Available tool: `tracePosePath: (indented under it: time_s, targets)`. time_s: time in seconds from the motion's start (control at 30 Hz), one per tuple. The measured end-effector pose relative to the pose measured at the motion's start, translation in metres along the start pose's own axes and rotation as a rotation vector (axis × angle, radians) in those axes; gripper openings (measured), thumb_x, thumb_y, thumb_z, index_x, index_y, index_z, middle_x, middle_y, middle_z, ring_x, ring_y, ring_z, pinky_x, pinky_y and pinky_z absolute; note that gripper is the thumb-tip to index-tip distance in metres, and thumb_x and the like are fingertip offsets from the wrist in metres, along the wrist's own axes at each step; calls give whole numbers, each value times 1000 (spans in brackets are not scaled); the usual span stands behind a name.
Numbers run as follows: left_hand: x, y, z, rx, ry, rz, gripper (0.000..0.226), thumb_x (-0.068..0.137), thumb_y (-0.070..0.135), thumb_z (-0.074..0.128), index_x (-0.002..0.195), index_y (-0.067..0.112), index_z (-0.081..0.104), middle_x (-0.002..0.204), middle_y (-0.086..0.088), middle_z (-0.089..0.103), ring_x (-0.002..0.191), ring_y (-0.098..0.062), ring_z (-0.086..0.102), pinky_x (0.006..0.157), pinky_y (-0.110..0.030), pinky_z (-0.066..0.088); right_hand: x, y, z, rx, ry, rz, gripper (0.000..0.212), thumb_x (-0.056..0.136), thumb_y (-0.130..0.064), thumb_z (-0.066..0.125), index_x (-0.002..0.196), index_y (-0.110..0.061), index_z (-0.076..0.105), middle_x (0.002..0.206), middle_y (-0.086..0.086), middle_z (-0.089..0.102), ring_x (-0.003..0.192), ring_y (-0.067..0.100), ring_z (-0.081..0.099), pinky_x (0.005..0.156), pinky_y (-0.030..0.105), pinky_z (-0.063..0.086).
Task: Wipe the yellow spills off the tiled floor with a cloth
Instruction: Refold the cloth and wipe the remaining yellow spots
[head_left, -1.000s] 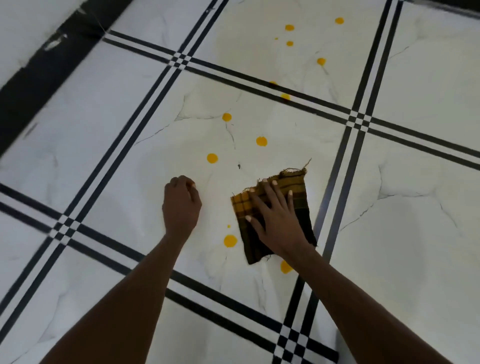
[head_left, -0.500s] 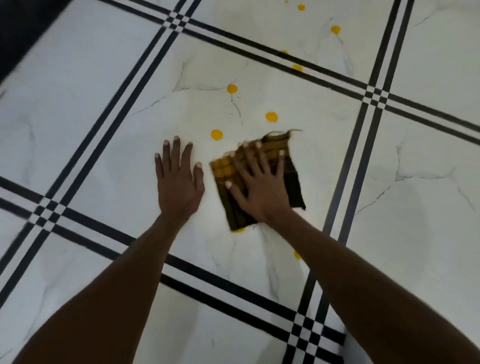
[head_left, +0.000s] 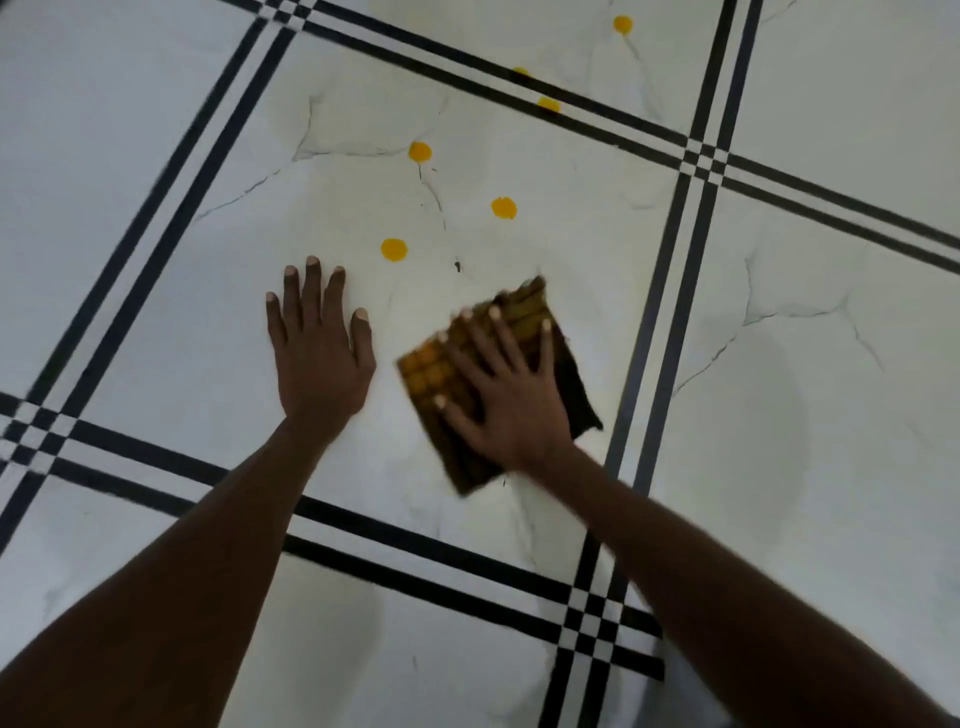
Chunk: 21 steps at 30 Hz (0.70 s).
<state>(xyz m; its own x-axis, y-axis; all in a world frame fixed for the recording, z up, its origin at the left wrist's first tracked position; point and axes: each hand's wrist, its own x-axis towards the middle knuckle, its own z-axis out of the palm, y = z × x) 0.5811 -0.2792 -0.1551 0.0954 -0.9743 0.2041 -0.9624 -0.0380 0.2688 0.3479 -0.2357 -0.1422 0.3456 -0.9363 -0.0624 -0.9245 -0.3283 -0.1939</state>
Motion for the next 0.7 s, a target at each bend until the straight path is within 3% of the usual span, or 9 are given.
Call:
tracePosePath:
  time_s: [0.13, 0.23, 0.3, 0.4, 0.5, 0.6, 0.7]
  targets:
    - [-8, 0, 3, -3, 10, -3, 53, 110, 35, 36, 158, 12, 39, 169, -14, 31, 159, -35, 22, 129, -55, 16, 81, 67, -5, 9, 59, 326, 72, 101, -71, 25, 165, -38, 21, 176, -1, 13, 164, 28, 5, 122, 75, 1]
    - [-14, 1, 4, 4, 11, 0, 52, 109, 33, 39, 156, 12, 42, 166, -15, 36, 157, -36, 27, 129, -54, 18, 127, 63, -10, 60, 58, 409, 70, 103, -68, 20, 166, -37, 17, 177, 0, 9, 164, 32, 1, 122, 75, -4]
    - [-6, -4, 3, 31, 27, 12, 46, 107, 29, 44, 147, 9, 51, 156, -16, 49, 147, -40, 42, 122, -53, 29, 145, 43, -6, 18, 44, 231, 63, 106, -58, 23, 165, -36, 24, 176, 2, 15, 163, 32, 6, 122, 75, 5]
    - [40, -18, -2, 1, 42, 15, 32, 102, 22, 44, 124, 6, 60, 126, -17, 61, 119, -42, 56, 100, -50, 43, 128, 33, 0, -87, 13, -227, 58, 109, -52, 29, 164, -34, 28, 175, 2, 19, 163, 30, 12, 123, 71, 14]
    - [90, -31, 3, -18, 13, 92, 41, 102, 19, 44, 139, 7, 56, 146, -19, 56, 141, -45, 46, 118, -58, 35, 98, 66, -14, -117, -35, -358, 64, 107, -61, 29, 166, -37, 19, 176, -5, 10, 164, 22, 3, 127, 65, 6]
    - [114, -31, 17, -5, -6, 91, 49, 107, 26, 40, 155, 17, 45, 165, -12, 39, 155, -41, 30, 124, -63, 24, 138, 110, -29, -72, 23, -102, 67, 104, -66, 25, 165, -41, 16, 176, -7, 10, 164, 21, 4, 125, 70, 10]
    - [117, -32, 25, 32, -8, 43, 51, 109, 30, 35, 160, 24, 37, 170, -6, 30, 160, -35, 21, 128, -58, 18, 214, 118, -31, -31, 52, 157, 67, 103, -67, 22, 165, -40, 19, 177, -5, 9, 164, 23, 4, 126, 69, 1]
